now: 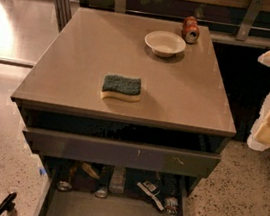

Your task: Place sponge into middle drawer

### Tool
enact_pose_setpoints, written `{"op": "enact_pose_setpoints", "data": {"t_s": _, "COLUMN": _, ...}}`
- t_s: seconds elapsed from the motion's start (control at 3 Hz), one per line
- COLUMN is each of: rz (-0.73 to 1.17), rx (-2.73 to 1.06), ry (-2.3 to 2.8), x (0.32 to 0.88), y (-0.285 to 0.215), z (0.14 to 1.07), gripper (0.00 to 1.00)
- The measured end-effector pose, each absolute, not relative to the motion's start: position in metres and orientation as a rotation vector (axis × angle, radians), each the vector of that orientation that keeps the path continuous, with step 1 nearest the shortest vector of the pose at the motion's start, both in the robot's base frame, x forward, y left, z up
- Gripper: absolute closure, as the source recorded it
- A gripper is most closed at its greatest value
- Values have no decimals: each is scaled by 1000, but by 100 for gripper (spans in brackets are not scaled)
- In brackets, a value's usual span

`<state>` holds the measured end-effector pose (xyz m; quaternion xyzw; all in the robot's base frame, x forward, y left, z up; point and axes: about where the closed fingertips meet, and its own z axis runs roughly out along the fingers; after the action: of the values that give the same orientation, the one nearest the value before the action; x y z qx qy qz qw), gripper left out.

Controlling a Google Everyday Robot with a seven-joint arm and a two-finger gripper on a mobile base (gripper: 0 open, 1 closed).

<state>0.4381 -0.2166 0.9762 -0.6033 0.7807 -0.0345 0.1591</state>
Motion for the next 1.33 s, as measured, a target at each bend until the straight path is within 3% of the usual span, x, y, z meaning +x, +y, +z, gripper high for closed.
{"op": "enact_pose_setpoints", "data": {"t_s": 0.67, "rz": -127, "rx": -1735, "ry": 2221, "x": 441, "y": -212, "z": 974, "gripper": 0}}
{"op": "enact_pose_setpoints", "data": {"t_s": 1.33, "rz": -90, "rx": -1902, "ry": 2076, "x": 481, "y": -142, "z": 958, "gripper": 0}}
